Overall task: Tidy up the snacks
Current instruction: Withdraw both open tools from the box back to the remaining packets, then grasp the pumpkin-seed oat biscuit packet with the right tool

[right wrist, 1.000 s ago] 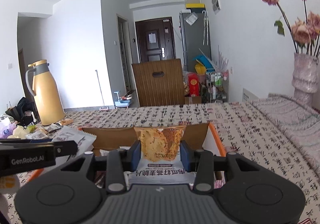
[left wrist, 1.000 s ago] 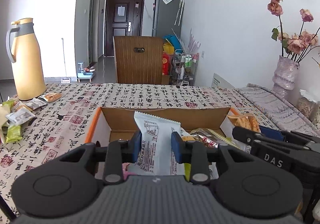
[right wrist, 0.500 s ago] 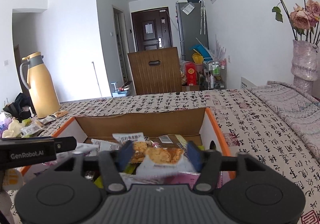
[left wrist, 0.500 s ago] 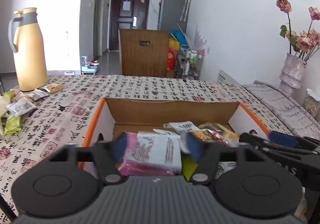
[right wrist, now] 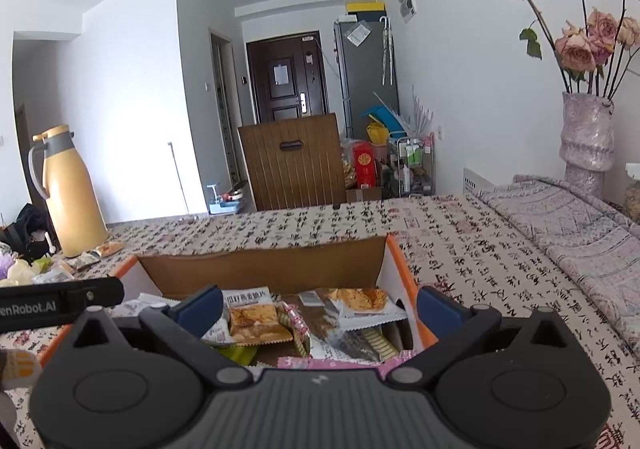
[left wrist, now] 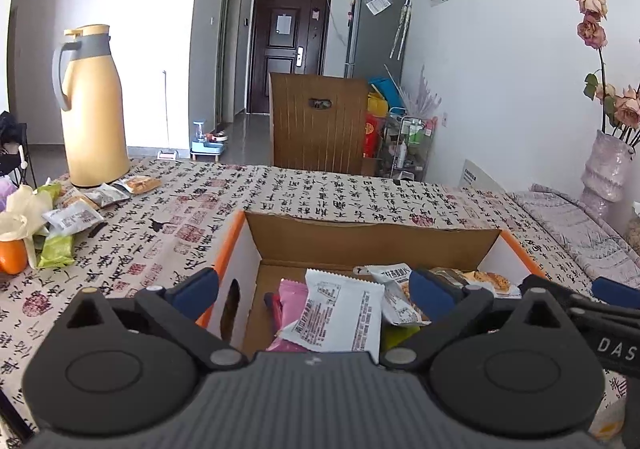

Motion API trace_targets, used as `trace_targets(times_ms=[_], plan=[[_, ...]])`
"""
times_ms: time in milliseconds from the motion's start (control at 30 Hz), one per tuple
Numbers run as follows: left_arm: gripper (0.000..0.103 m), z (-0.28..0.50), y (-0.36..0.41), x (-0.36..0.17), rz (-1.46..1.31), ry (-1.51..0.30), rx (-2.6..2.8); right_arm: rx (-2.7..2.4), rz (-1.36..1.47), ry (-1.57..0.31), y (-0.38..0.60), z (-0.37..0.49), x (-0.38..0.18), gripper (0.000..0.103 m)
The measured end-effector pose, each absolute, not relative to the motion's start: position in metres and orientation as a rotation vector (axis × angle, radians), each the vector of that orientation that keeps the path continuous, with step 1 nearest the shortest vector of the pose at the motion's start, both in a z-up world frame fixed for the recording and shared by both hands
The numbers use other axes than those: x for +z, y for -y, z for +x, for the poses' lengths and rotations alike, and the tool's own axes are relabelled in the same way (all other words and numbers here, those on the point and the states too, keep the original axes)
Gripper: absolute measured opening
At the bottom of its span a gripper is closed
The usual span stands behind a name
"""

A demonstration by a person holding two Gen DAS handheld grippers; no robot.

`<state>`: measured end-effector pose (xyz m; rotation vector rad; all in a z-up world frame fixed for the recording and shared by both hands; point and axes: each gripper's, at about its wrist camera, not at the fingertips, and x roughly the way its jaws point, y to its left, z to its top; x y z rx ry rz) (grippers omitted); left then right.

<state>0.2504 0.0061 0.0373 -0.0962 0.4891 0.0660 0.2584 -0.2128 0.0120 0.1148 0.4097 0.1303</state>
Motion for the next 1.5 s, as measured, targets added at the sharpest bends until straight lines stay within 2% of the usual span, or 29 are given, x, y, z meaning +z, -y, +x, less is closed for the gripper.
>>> trace_targets(times_ms=[633,1000,1367,1400,1500], plan=[[0.103,0.187,-0.018,0.045,-0.075,-0.480,0.087,0.119,0.043,-0.440,0.222,0.199,0.018,0.103],[0.103,0.157,-0.037,0.010,-0.065,-0.567,0.096,0.094,-0.010,-0.573,0.233,0.180,-0.015,0.103],[0.103,0.147,-0.049,-0.009,-0.077,-0.631,0.107,0.060,0.018,-0.741,0.235,0.211,-0.057,0.103],[0.103,0.147,-0.048,-0.010,-0.077,-0.634,0.106,0.058,0.025,-0.748,0.237,0.212,-0.059,0.101],[0.103,0.147,-0.046,-0.012,-0.073,-0.640,0.099,0.064,0.040,-0.760,0.240,0.213,-0.062,0.084]])
